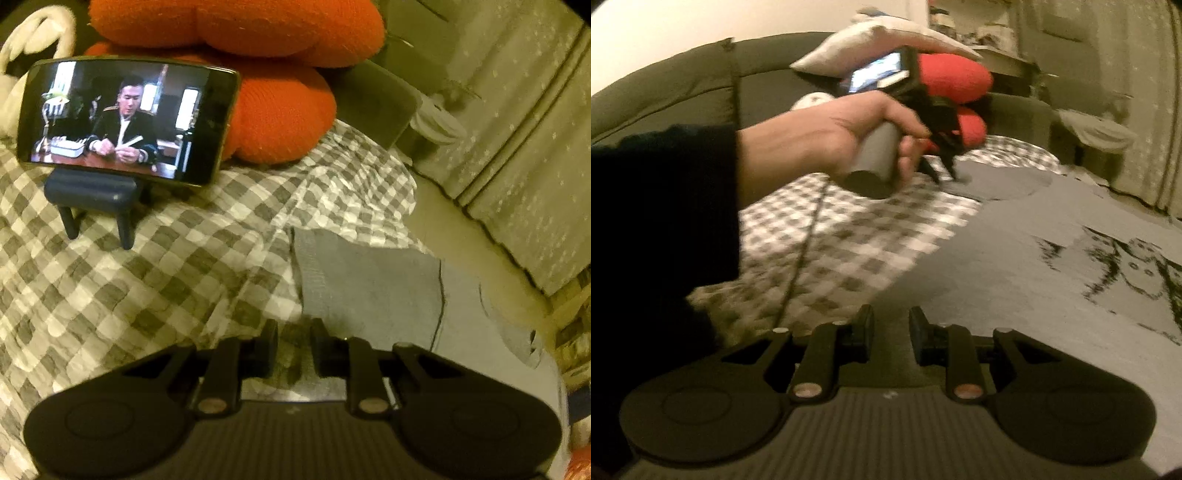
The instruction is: Fold clothes
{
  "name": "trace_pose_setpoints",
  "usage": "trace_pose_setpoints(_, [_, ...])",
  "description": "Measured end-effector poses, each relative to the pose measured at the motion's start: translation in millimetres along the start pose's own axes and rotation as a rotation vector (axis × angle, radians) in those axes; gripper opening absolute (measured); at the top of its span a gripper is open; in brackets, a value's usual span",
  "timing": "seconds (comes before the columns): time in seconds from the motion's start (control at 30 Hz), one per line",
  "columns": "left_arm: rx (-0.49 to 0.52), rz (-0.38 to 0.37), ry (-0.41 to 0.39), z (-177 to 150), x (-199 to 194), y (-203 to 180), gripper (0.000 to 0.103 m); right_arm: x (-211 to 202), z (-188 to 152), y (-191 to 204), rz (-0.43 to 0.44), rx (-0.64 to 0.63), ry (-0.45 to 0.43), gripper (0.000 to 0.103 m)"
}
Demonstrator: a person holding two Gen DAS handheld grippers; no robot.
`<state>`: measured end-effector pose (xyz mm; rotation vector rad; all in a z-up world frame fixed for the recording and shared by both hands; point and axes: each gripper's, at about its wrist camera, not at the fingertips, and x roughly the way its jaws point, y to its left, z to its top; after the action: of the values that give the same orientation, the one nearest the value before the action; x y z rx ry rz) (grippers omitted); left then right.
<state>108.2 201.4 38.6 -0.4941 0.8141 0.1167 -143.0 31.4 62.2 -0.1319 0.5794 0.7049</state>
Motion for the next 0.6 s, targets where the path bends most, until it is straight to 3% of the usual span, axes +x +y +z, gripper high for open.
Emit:
trace_pose_setpoints(0.17, [0.014, -0.015, 0.002, -1, 2, -2, 0.020, 3, -6, 18, 0.031, -0.039, 0.021, 0.027])
trace_pose_setpoints(0.3, [0.034, -0.043, -0.007, -4, 0, -8, 0.021, 8, -12, 32, 0.017, -0.084, 0.050, 0.027])
trace_pose_setpoints(0.47, [0.093, -0.028, 0.002, -10, 4, -15, 0.020, 12, -20, 46, -0.007, -0.134, 0.074, 0.029])
trace_pose_setpoints(0.53, [0.110, -0.013, -0.002, -12, 6, -15, 0.010, 13, -20, 48, -0.053, -0.151, 0.072, 0.012])
trace_pose_setpoints(0.6, [0.111, -0.011, -0.012, -12, 5, -14, 0.004, 8, -19, 38, -0.050, -0.071, 0.064, 0.006])
